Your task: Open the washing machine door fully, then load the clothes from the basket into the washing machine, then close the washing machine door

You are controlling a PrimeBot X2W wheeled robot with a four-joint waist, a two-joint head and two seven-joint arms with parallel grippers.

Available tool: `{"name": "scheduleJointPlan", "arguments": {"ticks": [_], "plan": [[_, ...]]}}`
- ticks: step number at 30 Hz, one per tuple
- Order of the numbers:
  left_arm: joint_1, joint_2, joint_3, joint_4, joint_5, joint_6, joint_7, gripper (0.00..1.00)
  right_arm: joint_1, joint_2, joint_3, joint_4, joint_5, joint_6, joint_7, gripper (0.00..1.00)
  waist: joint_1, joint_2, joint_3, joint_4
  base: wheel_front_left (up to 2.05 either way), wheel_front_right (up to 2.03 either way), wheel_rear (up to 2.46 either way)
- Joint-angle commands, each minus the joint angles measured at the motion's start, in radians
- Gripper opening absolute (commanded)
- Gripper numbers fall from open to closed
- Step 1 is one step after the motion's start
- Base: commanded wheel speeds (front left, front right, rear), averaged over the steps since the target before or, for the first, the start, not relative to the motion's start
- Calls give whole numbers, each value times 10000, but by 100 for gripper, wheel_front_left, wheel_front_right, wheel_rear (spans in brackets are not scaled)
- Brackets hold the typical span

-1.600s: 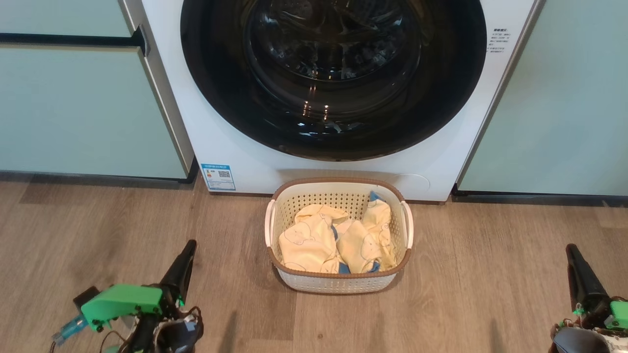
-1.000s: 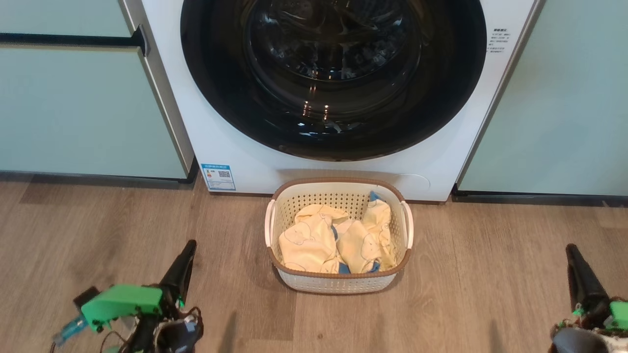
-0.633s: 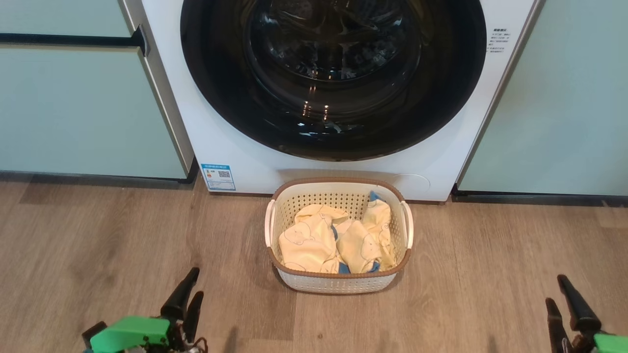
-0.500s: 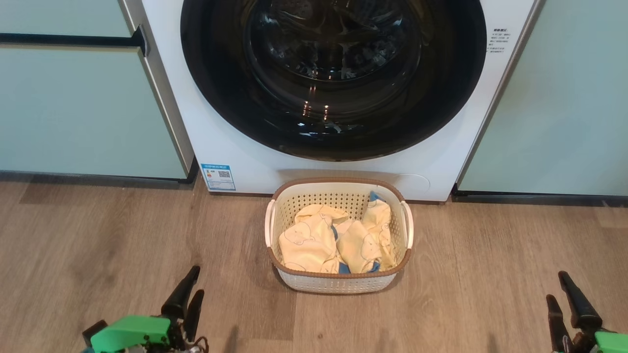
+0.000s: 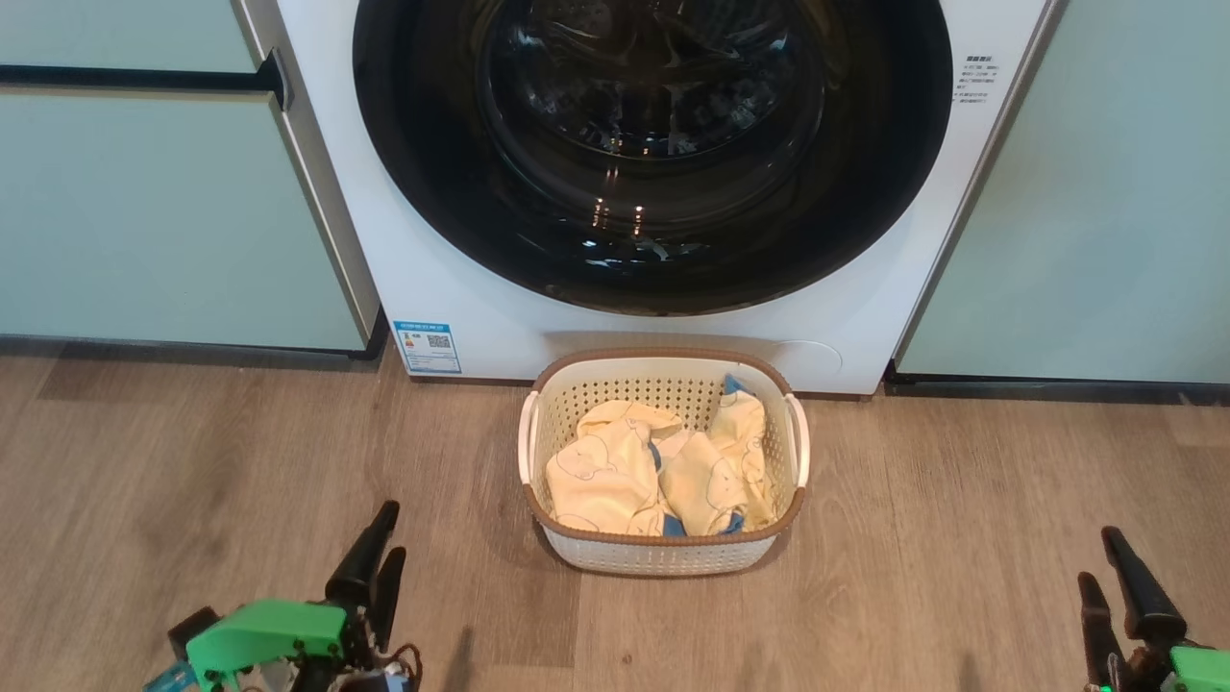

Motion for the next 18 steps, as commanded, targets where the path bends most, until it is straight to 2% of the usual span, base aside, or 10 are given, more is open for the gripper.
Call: {"name": "scheduleJointPlan", "arguments": {"ticks": [1,6,10,18], "plan": [[-545,165,15,-387,209,-24,-112,100,-617,-225,-40,-413,-155,-6,-119,100,0,0,-2,-3,0,0,0],[-625,238,-97,-389,408,-27,-289,100,-660,-314,22,-439,-360,-7,-236,100,0,0,1,-9,0,0,0],[-743,361,-277,-326,969,-32,-538,100,-718,-486,200,-451,-808,-9,-495,100,0,0,0,-11,0,0,0],[-921,387,-212,-351,2761,1,-804,100,-842,-918,623,-326,-2082,-11,-1082,100,0,0,-13,0,0,0,0]]}}
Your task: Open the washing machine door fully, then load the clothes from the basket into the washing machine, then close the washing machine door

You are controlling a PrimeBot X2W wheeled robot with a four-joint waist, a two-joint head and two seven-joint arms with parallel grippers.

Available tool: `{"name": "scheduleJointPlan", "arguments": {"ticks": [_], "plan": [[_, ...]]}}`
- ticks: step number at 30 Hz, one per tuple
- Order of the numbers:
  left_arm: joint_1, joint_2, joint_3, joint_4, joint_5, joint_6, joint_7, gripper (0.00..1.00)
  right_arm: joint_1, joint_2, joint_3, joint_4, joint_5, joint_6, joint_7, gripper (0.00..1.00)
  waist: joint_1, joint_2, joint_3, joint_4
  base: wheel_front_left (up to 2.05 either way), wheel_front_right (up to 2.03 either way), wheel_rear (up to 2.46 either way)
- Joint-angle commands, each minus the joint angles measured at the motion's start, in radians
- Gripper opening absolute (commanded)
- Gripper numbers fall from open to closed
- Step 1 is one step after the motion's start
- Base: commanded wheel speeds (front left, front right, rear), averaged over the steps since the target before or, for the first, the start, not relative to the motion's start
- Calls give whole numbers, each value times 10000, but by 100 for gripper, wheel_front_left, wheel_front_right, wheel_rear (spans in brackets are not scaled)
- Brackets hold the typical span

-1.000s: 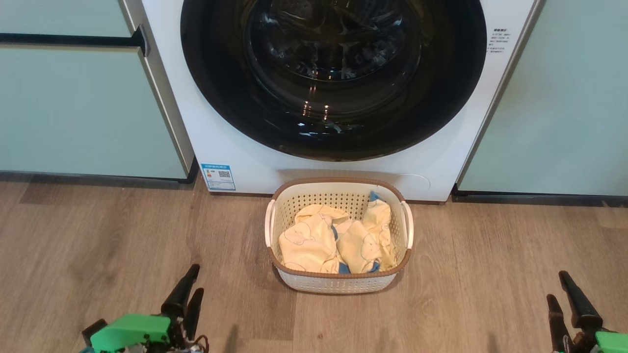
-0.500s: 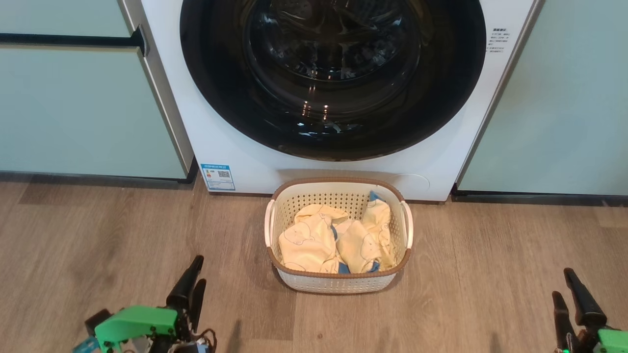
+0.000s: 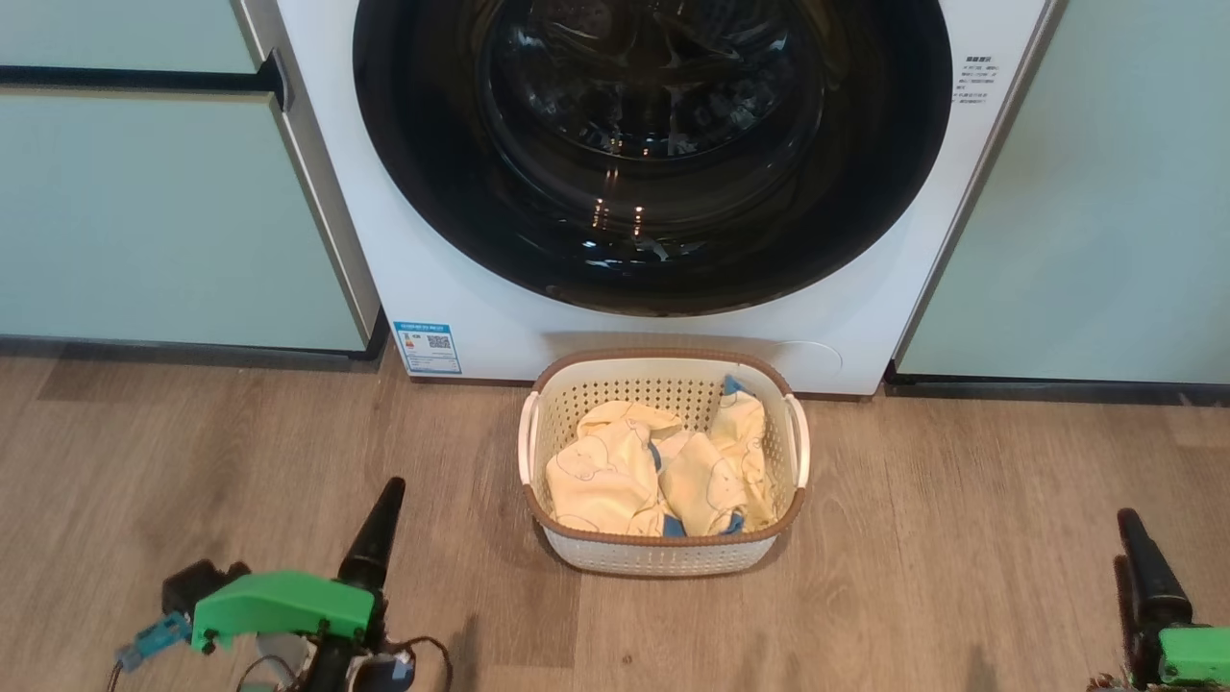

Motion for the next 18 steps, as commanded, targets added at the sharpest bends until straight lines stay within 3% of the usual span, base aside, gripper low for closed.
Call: {"name": "scheduleJointPlan", "arguments": {"ticks": [1,18], "plan": [[-549,170,191,-371,405,16,-126,100,-628,-331,55,-254,-335,-11,-122,100,0,0,-6,1,0,0,0],[-636,171,82,-664,4345,204,-628,100,-877,-469,-100,-264,-4756,-15,-678,100,0,0,-81,16,0,0,0]]}}
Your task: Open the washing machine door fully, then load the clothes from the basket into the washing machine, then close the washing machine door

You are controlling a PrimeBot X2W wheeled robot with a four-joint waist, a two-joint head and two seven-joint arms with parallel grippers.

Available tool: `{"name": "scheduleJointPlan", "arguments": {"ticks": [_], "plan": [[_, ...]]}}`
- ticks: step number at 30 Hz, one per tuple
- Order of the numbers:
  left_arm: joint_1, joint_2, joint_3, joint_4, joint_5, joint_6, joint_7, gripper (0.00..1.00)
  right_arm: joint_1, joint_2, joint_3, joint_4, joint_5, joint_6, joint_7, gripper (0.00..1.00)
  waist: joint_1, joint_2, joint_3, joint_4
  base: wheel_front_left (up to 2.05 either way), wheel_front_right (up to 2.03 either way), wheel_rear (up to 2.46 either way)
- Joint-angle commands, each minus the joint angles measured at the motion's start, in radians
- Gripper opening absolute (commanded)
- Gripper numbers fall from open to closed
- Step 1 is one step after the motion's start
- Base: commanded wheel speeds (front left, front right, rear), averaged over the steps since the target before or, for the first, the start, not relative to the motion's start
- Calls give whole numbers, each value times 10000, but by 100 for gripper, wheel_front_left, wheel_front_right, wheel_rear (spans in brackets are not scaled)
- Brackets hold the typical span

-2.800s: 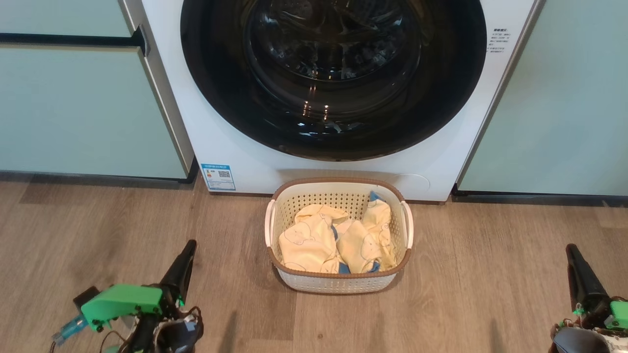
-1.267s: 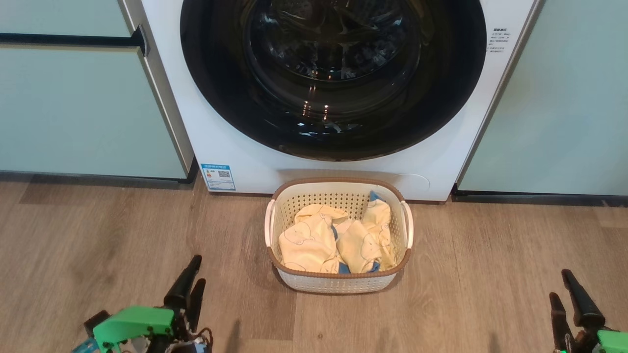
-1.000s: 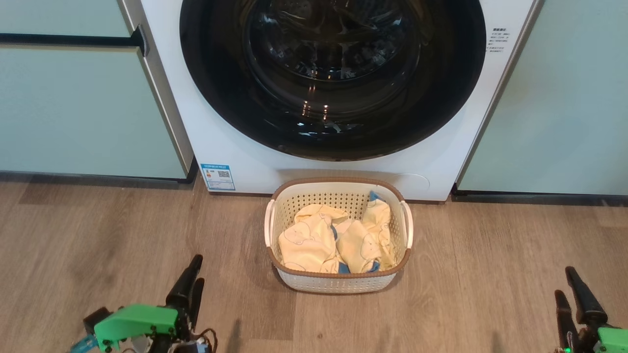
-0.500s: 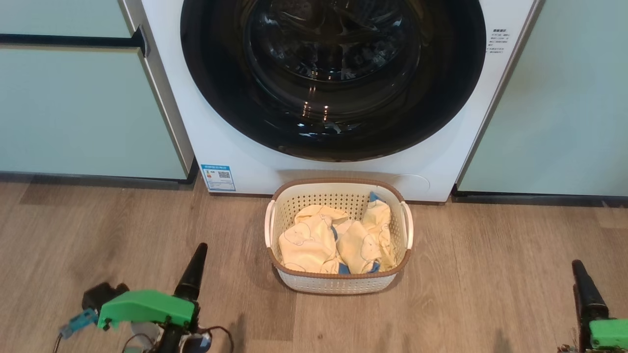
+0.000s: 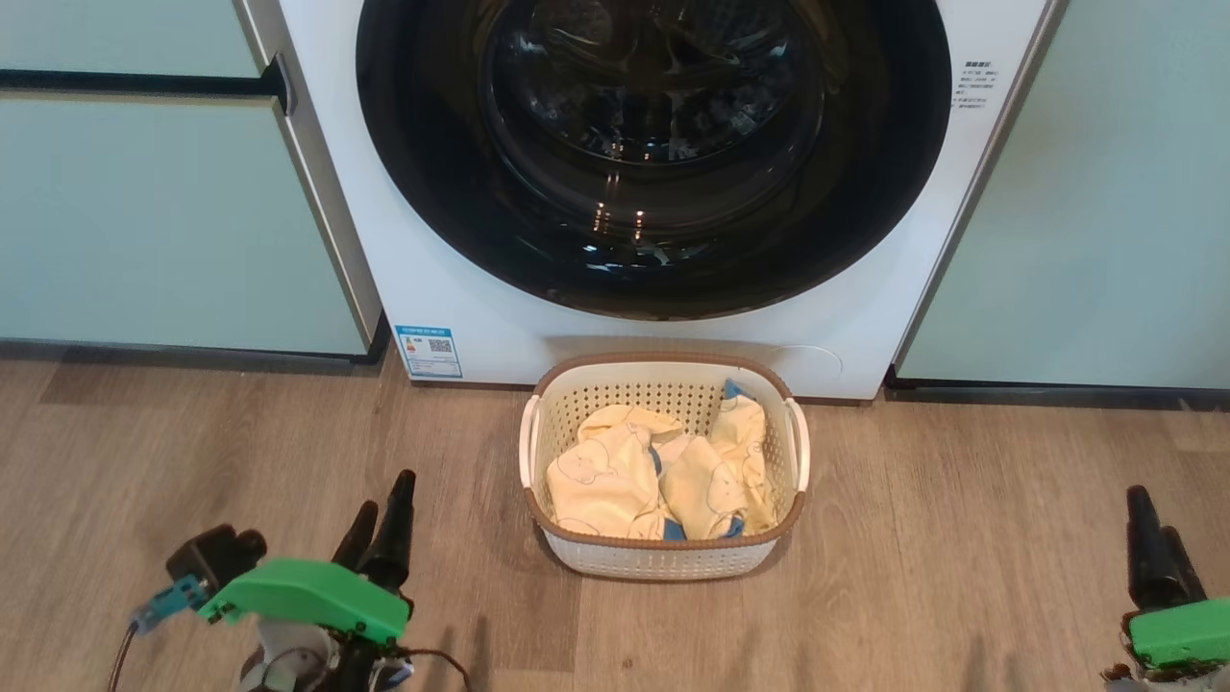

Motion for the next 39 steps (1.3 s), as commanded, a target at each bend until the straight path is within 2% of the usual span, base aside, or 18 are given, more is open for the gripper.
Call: {"name": "scheduleJointPlan", "arguments": {"ticks": [1,11,39], "plan": [[-640,178,116,-403,380,37,-126,100,-536,-316,68,-386,-428,-15,-131,100,-1,0,-9,1,0,0,0],[-711,183,-96,-394,1971,99,-420,100,-592,-299,240,-539,-2294,-18,-425,100,-1,0,-77,15,0,0,0],[-1116,235,-668,75,5413,194,-1216,100,-817,-397,399,-414,-5644,-24,-1223,100,-1,0,-136,57,0,0,0]]}}
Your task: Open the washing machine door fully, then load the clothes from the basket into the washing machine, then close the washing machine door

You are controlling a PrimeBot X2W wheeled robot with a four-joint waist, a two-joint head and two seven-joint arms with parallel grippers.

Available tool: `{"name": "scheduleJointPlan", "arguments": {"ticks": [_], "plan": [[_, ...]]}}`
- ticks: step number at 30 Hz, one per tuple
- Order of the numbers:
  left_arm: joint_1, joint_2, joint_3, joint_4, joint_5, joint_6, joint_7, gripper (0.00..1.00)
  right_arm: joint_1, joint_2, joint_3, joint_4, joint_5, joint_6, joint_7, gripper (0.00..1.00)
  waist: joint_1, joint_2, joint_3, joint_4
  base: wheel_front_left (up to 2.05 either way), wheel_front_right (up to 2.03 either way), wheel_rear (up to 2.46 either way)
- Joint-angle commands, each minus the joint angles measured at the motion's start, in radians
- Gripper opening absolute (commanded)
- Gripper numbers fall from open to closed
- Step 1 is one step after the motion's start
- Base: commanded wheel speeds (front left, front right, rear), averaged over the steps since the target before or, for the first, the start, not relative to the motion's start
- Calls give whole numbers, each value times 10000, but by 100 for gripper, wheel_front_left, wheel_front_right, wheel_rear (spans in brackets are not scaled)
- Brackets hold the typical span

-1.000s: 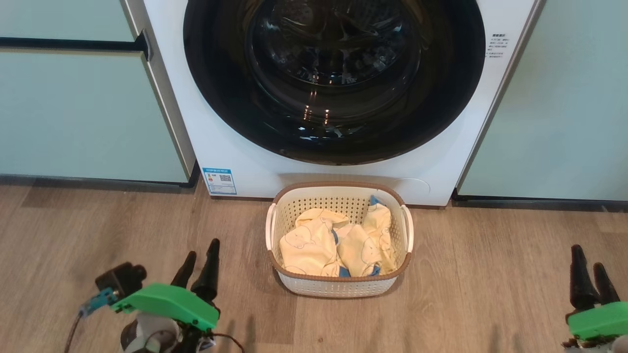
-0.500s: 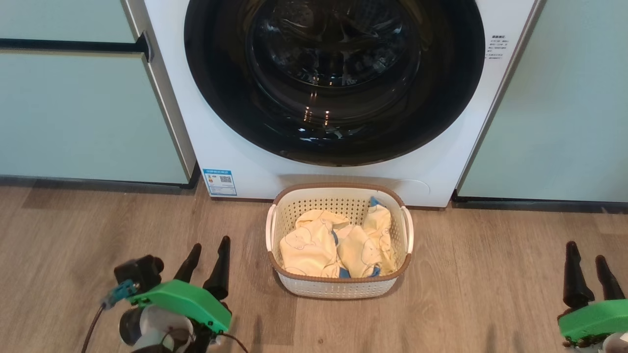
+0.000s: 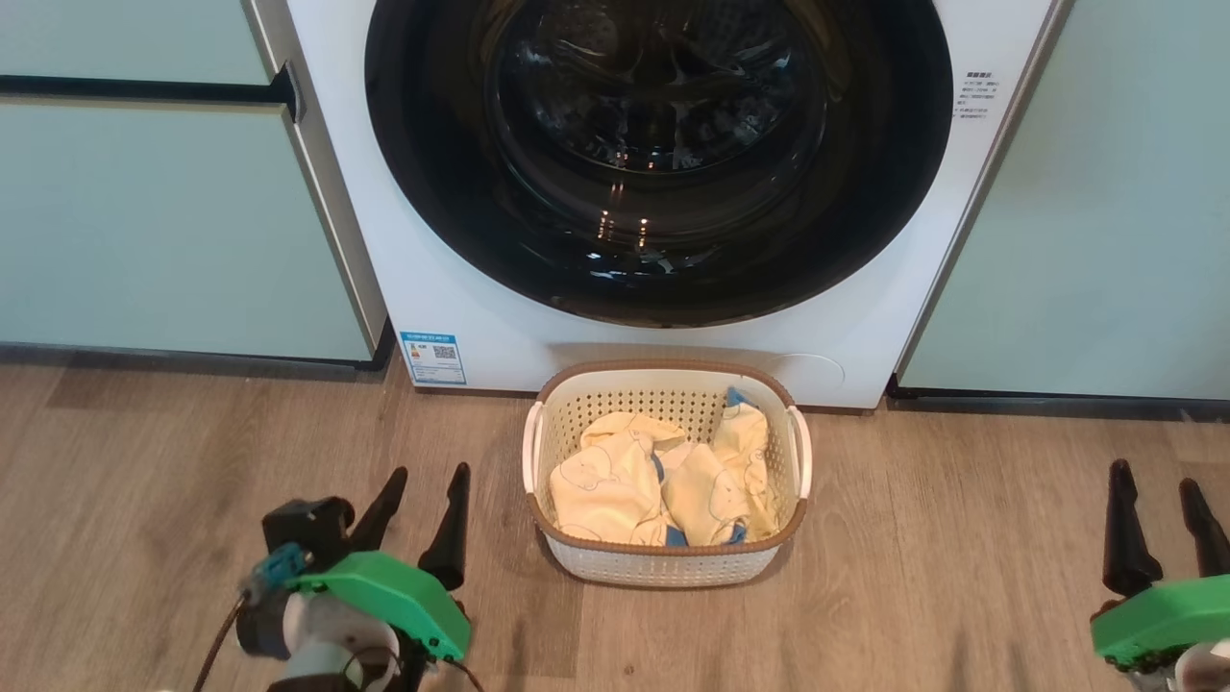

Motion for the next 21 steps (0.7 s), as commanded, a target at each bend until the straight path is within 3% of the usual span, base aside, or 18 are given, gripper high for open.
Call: {"name": "scheduleJointPlan", "arguments": {"ticks": [1,21], "plan": [[-680,210,251,-289,356,27,-194,100,-573,-247,173,-320,-364,-24,-177,100,0,0,1,-4,0,0,0],[-1013,202,297,-107,2338,358,-754,100,-644,-324,210,-310,-2590,-29,-739,100,0,0,-63,-20,0,0,0]]}}
